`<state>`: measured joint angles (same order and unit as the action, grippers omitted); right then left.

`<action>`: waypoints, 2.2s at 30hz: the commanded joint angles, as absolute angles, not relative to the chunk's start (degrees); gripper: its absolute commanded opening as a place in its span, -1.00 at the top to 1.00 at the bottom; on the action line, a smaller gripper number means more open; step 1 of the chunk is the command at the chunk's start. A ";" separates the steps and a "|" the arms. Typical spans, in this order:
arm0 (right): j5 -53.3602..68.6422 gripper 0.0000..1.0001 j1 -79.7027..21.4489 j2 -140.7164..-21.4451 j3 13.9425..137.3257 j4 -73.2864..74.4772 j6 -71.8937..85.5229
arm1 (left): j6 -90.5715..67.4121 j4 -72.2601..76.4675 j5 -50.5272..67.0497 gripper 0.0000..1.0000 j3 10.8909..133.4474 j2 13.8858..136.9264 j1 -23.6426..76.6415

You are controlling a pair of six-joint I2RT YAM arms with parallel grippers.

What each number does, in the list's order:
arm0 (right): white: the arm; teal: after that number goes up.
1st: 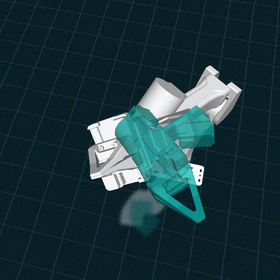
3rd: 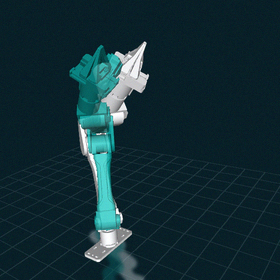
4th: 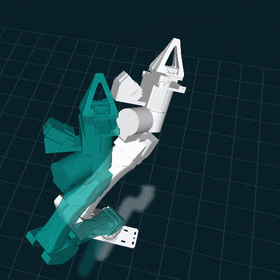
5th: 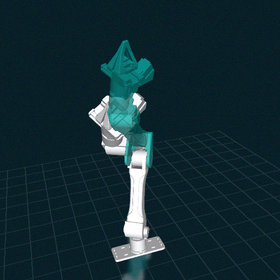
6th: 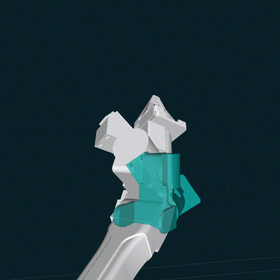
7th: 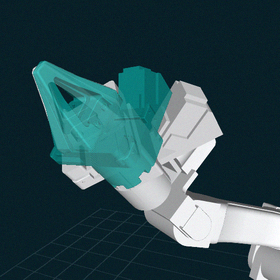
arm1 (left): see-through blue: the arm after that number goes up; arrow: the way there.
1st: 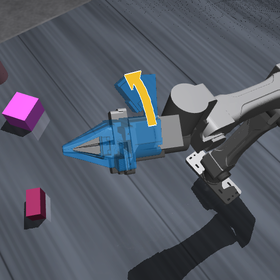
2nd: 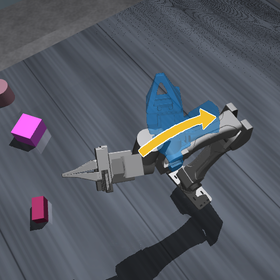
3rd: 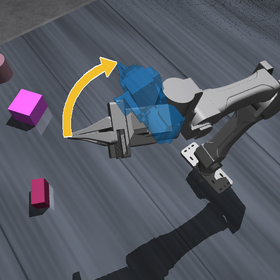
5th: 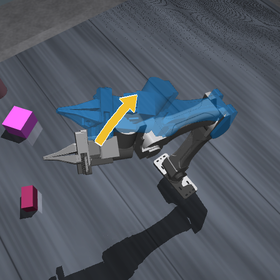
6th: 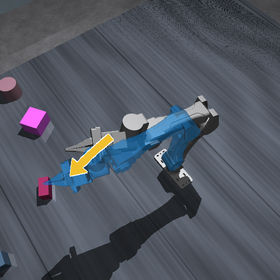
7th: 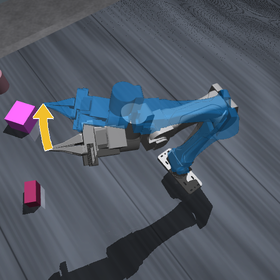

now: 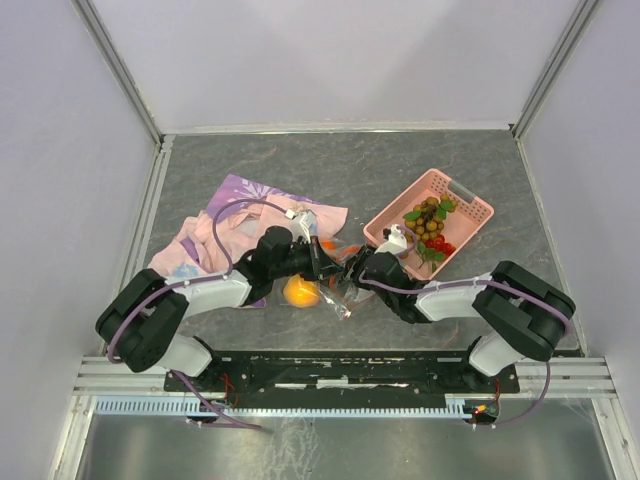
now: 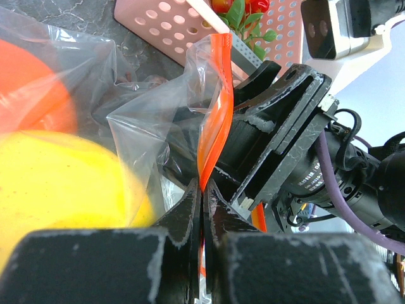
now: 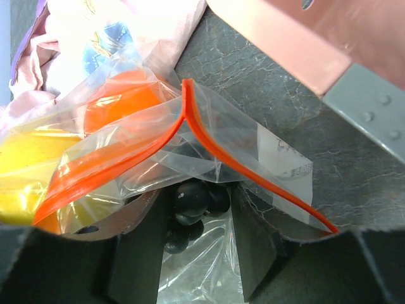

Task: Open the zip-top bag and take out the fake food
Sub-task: Pick up the fake fruit from the zipper food storage bag.

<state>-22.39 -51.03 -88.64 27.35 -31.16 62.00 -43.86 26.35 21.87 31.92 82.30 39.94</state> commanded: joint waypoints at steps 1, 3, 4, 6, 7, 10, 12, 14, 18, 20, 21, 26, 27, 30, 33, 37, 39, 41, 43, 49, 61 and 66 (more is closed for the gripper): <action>-22.85 -0.02 -51.24 -86.66 27.75 -35.51 59.12 | -45.35 28.10 21.27 0.95 31.81 83.19 39.99; -22.53 -0.06 -51.24 -86.77 27.75 -35.54 58.63 | -45.44 28.17 21.34 0.95 31.89 83.23 39.97; -22.44 -0.10 -51.24 -87.01 27.83 -35.80 58.45 | -45.48 28.23 21.35 0.95 31.80 83.23 40.01; -22.12 -0.18 -51.24 -87.17 27.82 -36.42 57.95 | -45.53 28.34 21.33 0.95 31.78 83.16 39.99; -22.07 -0.21 -51.24 -87.28 27.82 -36.80 57.66 | -45.53 28.26 21.35 0.95 31.73 83.15 39.99; -22.06 -0.26 -51.24 -86.93 28.07 -37.39 56.17 | -45.50 28.21 21.27 0.95 31.72 82.93 39.95; -22.17 -0.27 -51.24 -86.21 28.18 -37.39 55.09 | -45.53 28.17 21.16 0.95 31.61 82.73 39.94; -22.48 -0.24 -51.24 -85.35 28.01 -37.53 54.35 | -45.53 28.12 21.05 0.95 31.63 82.69 40.00; -22.42 -0.16 -51.33 -84.10 27.32 -39.06 53.15 | -45.53 28.12 21.09 0.95 31.60 82.71 39.98; -21.76 -0.12 -51.33 -84.15 27.02 -40.24 52.66 | -45.53 28.12 21.05 0.94 31.70 82.68 39.99; -21.50 -0.11 -51.31 -84.57 27.20 -40.49 52.59 | -45.53 28.12 21.09 0.95 31.73 82.70 39.99; -20.48 -0.13 -51.33 -87.68 28.68 -39.43 54.35 | -45.54 28.05 21.15 0.95 31.69 82.34 39.98; -20.40 -0.16 -51.35 -88.31 29.25 -38.47 54.58 | -45.53 27.97 21.04 0.95 31.65 82.20 39.99; -21.01 -0.27 -51.32 -89.95 31.31 -34.90 54.76 | -45.53 27.82 20.88 0.95 31.32 81.71 39.99; -21.84 -0.33 -51.33 -91.68 31.72 -34.84 55.22 | -45.47 27.77 20.83 0.95 31.11 81.55 39.99; -23.10 -0.37 -51.33 -93.69 30.60 -39.95 56.08 | -45.54 27.78 20.91 0.95 31.07 81.38 39.99; -23.53 -0.35 -51.33 -95.31 30.01 -43.17 56.62 | -45.53 27.77 21.06 0.95 31.15 81.37 39.94; -24.04 -0.30 -51.33 -97.29 29.43 -46.71 57.77 | -45.48 27.71 21.33 0.95 31.32 81.36 39.99; -24.08 -0.21 -51.33 -99.24 28.68 -52.17 58.71 | -45.44 27.61 21.40 0.94 31.29 81.36 39.99; -25.04 -0.15 -51.33 -101.43 29.21 -54.04 58.80 | -45.35 27.51 21.56 0.95 31.20 81.42 40.03; -29.17 0.19 -51.33 -99.31 27.90 -53.27 57.22 | -45.19 27.49 20.89 0.95 31.23 81.57 39.92; -28.32 0.37 -51.33 -96.79 25.73 -53.23 56.78 | -45.41 27.46 19.77 0.95 30.59 81.39 39.49</action>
